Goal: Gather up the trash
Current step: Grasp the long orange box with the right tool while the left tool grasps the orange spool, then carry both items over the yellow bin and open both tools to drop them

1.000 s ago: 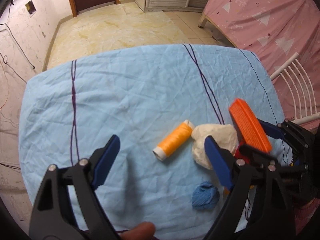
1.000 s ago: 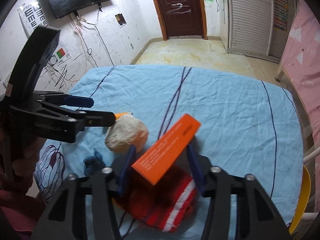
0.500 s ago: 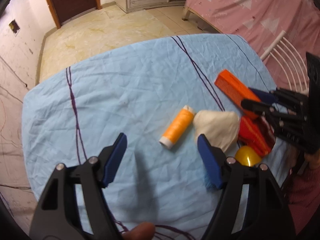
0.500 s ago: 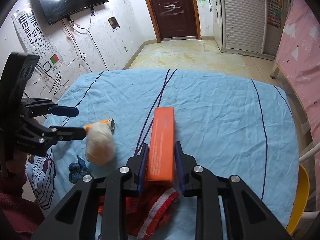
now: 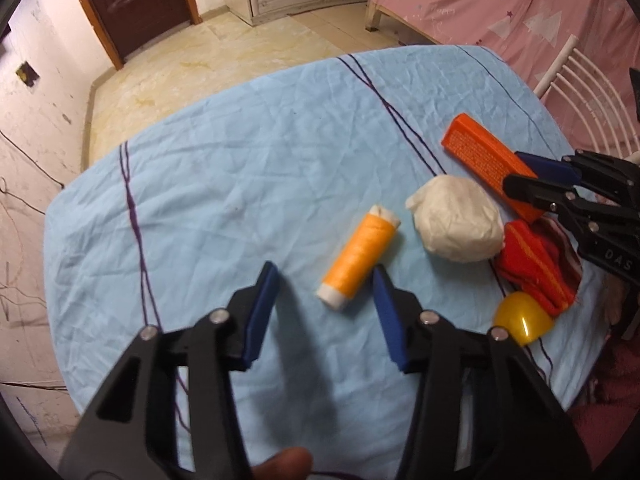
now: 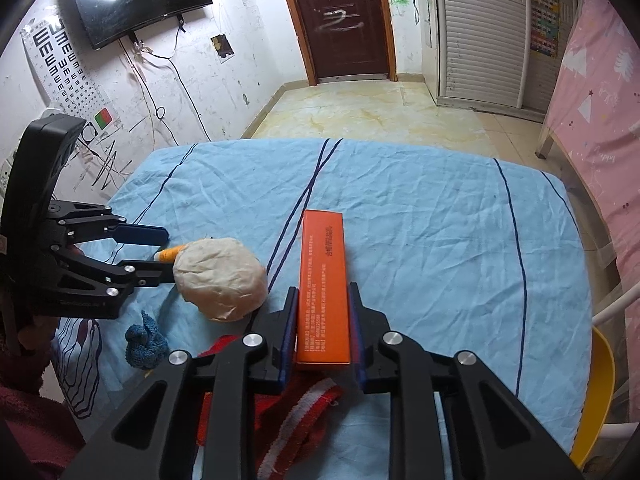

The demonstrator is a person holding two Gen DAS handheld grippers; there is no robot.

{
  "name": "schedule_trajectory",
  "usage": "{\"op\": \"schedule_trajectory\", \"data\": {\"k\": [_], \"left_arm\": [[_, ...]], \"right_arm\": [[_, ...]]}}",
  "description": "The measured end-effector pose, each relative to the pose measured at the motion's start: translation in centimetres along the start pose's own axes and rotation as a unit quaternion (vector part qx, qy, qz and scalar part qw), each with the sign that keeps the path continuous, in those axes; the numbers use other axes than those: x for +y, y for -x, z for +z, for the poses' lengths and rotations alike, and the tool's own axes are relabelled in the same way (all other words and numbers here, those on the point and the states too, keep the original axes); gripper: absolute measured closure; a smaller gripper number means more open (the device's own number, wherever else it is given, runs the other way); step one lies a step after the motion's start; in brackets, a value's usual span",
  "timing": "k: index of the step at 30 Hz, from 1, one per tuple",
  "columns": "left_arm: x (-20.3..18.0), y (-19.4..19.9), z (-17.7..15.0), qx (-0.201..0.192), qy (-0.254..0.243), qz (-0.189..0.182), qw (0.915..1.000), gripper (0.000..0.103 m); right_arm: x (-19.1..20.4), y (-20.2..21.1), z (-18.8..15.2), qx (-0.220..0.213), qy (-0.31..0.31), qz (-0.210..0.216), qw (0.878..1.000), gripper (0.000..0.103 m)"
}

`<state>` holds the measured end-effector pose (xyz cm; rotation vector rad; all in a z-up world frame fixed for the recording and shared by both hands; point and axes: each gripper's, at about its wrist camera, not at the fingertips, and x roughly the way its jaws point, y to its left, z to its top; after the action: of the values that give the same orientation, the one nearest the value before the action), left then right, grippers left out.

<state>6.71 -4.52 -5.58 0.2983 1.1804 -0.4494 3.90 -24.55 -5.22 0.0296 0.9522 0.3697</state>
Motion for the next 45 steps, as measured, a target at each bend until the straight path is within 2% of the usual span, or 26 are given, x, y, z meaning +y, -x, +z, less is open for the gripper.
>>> {"op": "schedule_trajectory", "data": {"k": [3, 6, 10, 18, 27, 38, 45], "left_arm": [[-0.5, 0.0, 0.2, -0.002, -0.003, 0.000, 1.0000, 0.065], [-1.0, 0.1, 0.2, -0.009, -0.008, 0.007, 0.9999, 0.078], [-2.5, 0.0, 0.0, -0.016, -0.022, 0.027, 0.9993, 0.088], [-2.9, -0.1, 0.4, -0.020, 0.002, 0.047, 0.9987, 0.088], [-3.6, 2.3, 1.7, -0.041, 0.003, 0.058, 0.9975, 0.088], [-8.8, 4.4, 4.4, -0.070, -0.030, 0.056, 0.9955, 0.088], [-13.0, 4.4, 5.7, -0.071, -0.061, 0.045, 0.9946, 0.088]], "right_arm": [[0.2, -0.4, 0.0, 0.001, 0.006, -0.006, 1.000, 0.086], [0.7, -1.1, 0.0, 0.009, 0.016, -0.008, 1.000, 0.086], [1.1, -1.9, 0.0, 0.015, 0.029, -0.016, 0.999, 0.086], [0.9, -1.3, 0.0, 0.001, 0.030, -0.014, 0.999, 0.087], [-1.3, 1.7, -0.2, -0.031, 0.011, -0.016, 0.999, 0.087], [-7.0, 6.8, -2.1, -0.080, -0.038, -0.039, 0.995, 0.087], [-11.3, 9.5, -4.1, -0.104, -0.076, -0.055, 0.990, 0.087]]}}
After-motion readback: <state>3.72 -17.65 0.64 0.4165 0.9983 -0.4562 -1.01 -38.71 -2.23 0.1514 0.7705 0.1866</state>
